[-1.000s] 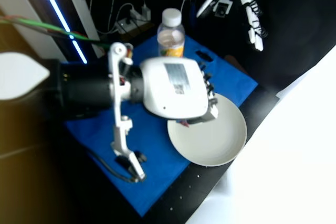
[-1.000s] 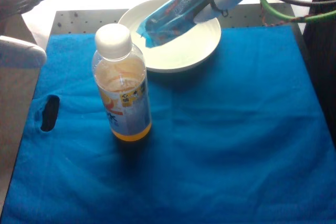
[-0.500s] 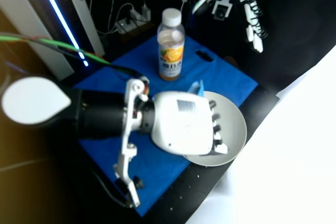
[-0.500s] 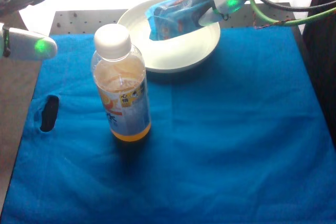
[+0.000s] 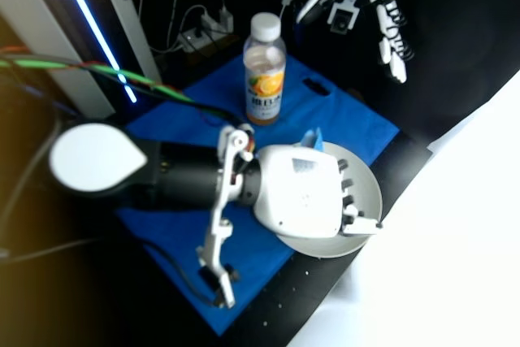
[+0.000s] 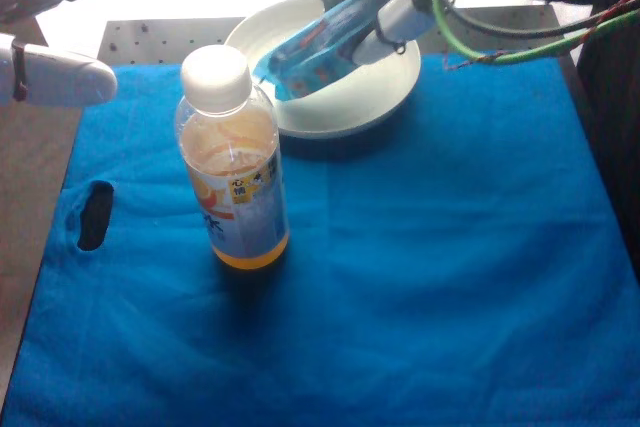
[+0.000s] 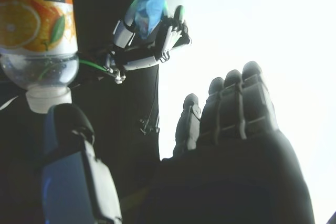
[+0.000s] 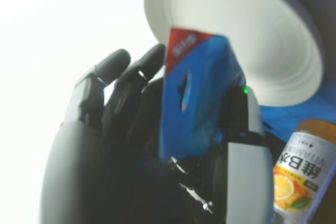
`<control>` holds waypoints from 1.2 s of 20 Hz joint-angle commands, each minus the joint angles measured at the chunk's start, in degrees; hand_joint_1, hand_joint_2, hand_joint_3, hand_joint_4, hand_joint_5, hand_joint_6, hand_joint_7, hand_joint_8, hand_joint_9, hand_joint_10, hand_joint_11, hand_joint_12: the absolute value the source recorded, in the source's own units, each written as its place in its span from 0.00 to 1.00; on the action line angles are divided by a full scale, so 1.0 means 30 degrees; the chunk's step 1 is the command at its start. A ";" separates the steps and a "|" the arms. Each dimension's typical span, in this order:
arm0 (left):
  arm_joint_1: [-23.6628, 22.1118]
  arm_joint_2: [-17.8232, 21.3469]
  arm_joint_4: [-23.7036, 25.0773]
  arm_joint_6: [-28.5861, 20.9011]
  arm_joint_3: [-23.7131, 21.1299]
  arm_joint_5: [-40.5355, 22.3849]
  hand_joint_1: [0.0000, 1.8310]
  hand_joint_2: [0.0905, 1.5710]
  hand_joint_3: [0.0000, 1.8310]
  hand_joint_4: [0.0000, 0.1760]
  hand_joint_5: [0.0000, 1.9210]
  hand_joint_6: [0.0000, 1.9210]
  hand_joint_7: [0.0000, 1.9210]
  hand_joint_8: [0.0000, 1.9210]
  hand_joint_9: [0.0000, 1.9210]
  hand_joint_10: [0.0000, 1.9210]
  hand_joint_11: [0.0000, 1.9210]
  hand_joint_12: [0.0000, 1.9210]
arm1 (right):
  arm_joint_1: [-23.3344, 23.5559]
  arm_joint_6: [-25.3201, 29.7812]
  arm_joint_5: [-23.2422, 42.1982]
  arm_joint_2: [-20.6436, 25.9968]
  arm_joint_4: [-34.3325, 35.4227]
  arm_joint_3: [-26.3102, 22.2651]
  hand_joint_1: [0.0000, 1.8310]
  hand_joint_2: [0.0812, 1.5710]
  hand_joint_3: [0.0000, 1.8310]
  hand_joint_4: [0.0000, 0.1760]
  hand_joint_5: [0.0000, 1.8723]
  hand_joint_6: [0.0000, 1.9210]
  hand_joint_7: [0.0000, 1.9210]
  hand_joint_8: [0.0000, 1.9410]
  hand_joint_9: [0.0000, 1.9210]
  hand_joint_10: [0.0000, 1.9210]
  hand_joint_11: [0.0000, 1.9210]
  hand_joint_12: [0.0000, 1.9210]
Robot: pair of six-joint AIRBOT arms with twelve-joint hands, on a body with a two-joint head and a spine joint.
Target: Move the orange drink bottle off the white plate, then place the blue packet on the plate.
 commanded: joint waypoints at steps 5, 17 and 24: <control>-0.0465 -0.0210 -0.0873 -0.0153 0.0206 -0.1955 0.30 0.49 0.00 1.00 0.00 0.00 0.00 0.00 0.00 0.00 0.00 0.00 | -0.0073 0.0079 0.0322 -0.0794 0.1132 0.0945 0.63 0.67 0.00 0.00 0.58 0.38 0.44 0.62 0.26 0.75 0.11 0.98; -0.0725 -0.0384 -0.0563 -0.0296 0.0290 -0.1953 0.31 0.47 0.00 1.00 0.00 0.00 0.00 0.00 0.00 0.00 0.00 0.00 | -0.0358 0.0080 0.0379 -0.0891 0.1174 0.0987 0.50 0.47 0.00 0.69 0.20 0.00 0.34 0.00 0.32 0.01 0.09 0.60; -0.0723 -0.0443 -0.0563 -0.0321 0.0393 -0.1749 0.30 0.46 0.00 1.00 0.00 0.00 0.00 0.00 0.00 0.00 0.00 0.00 | -0.0373 0.0252 0.1888 -0.0616 0.2305 0.1039 0.41 0.37 0.00 1.00 0.00 0.00 0.03 0.00 0.03 0.01 0.00 0.17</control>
